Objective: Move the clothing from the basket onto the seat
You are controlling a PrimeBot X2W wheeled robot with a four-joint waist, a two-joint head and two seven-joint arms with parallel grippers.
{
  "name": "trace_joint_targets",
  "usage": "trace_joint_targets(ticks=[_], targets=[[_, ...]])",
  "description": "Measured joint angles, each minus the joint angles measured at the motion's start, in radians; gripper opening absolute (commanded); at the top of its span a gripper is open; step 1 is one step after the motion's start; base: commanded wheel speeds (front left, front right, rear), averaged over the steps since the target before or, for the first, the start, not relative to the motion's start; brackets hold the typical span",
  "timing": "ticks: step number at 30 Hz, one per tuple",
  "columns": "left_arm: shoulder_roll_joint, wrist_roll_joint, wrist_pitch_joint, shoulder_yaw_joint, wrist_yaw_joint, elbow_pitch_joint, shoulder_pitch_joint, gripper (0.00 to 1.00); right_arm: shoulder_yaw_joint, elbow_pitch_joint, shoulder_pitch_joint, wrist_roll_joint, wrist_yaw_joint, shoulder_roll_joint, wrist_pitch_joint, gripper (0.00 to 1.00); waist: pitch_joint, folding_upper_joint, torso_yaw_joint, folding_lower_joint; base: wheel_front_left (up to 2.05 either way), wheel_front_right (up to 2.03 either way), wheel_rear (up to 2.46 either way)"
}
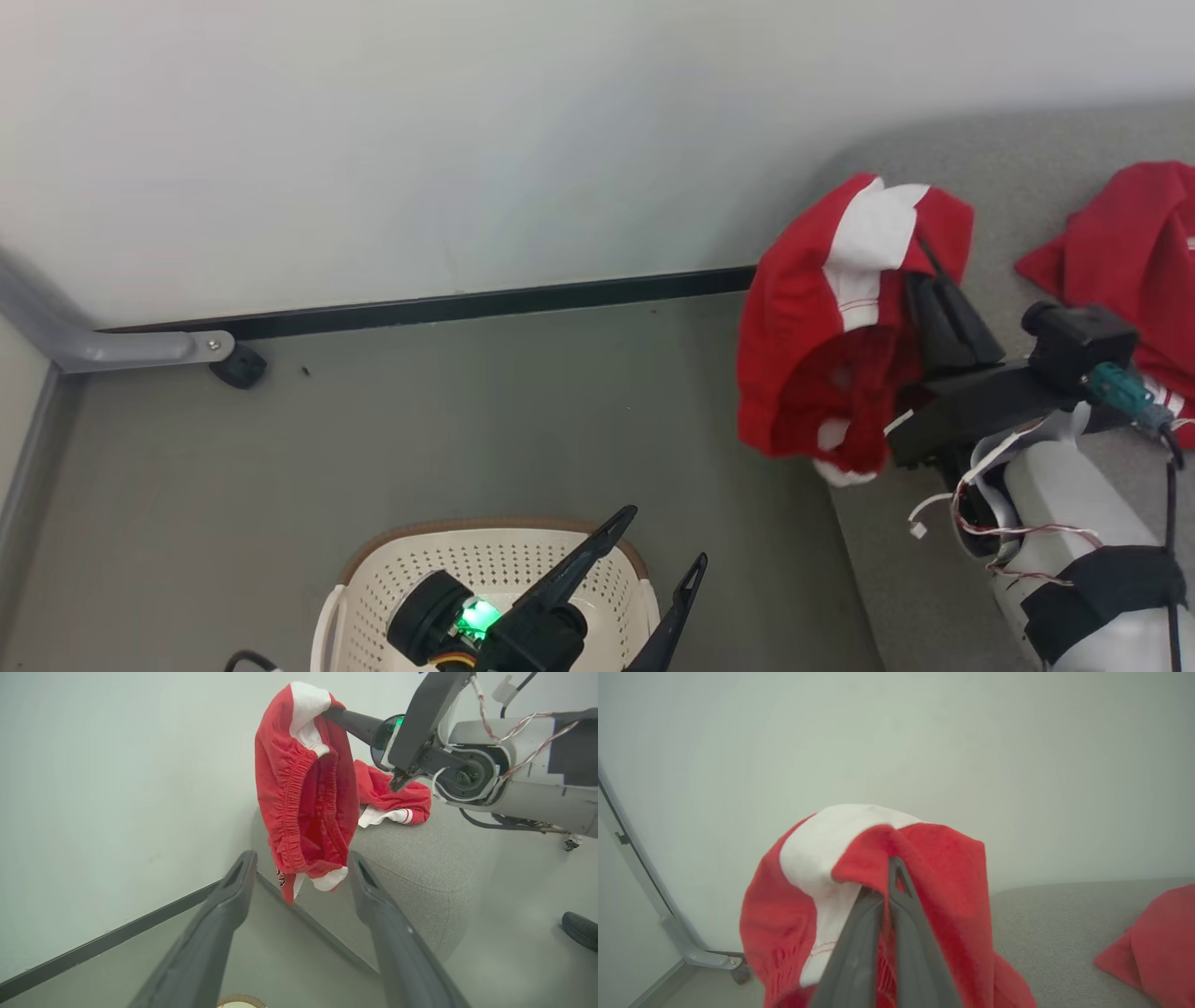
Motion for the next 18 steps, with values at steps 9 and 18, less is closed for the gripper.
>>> trace_joint_targets(ticks=[9,18], targets=[[0.005,0.016,0.018,-0.026,-0.002,-0.006,-0.026,1.00,-0.090,-0.023,-0.079,0.008,-0.020,-0.071,0.000,0.00,0.078,0.0000,-0.068,-0.0002,0.00,0.00,0.00],[0.006,0.052,0.034,-0.038,-0.005,-0.009,-0.056,1.00,-0.198,-0.033,-0.174,0.040,-0.040,-0.157,-0.001,0.00,0.170,0.0000,-0.122,-0.0001,0.00,0.00,0.00]])
